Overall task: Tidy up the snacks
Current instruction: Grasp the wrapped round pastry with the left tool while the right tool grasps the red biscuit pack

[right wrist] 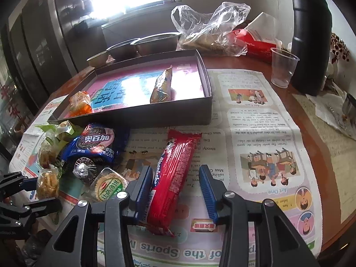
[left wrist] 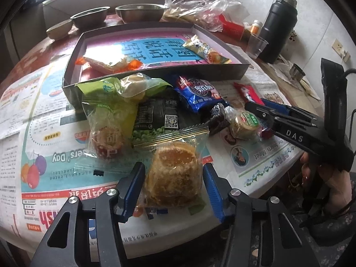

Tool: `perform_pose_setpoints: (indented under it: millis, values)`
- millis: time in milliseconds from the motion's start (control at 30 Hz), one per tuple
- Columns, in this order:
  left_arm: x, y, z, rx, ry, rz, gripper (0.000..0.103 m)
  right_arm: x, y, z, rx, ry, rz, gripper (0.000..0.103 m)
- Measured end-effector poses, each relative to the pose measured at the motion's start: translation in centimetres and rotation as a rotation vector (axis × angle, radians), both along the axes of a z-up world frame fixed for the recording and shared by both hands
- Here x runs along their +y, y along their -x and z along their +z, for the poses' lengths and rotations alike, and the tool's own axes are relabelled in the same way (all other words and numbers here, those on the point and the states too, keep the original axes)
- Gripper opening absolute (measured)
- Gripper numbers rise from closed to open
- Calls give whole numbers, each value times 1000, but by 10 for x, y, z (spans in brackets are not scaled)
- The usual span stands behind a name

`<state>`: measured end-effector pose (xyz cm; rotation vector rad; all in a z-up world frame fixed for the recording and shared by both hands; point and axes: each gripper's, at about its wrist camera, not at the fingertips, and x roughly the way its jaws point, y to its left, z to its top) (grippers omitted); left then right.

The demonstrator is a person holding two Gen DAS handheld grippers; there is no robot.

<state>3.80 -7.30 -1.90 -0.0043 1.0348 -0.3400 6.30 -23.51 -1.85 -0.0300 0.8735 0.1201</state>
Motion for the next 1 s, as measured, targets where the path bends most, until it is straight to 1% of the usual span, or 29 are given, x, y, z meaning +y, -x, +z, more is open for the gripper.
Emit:
perform_pose_setpoints:
  millis: [67, 167, 233, 467, 567, 1000]
  values:
    - [0, -1, 0, -4, 2, 8, 53, 3, 0, -1, -13, 24, 17, 33]
    - [1, -3, 0, -7, 5, 29, 48, 11, 3, -4, -46, 95, 47, 22]
    - [3, -3, 0, -8, 16, 41, 47, 11, 4, -4, -55, 93, 55, 22]
    - [7, -2, 2, -3, 41, 51, 46, 2, 3, 3, -65, 23, 46, 21]
    - [9, 1, 8, -15, 51, 47, 46, -1, 4, 10, -74, -14, 45, 21]
    - [22, 4, 31, -63, 91, 80, 46, 4, 10, 33, -130, -43, 53, 21]
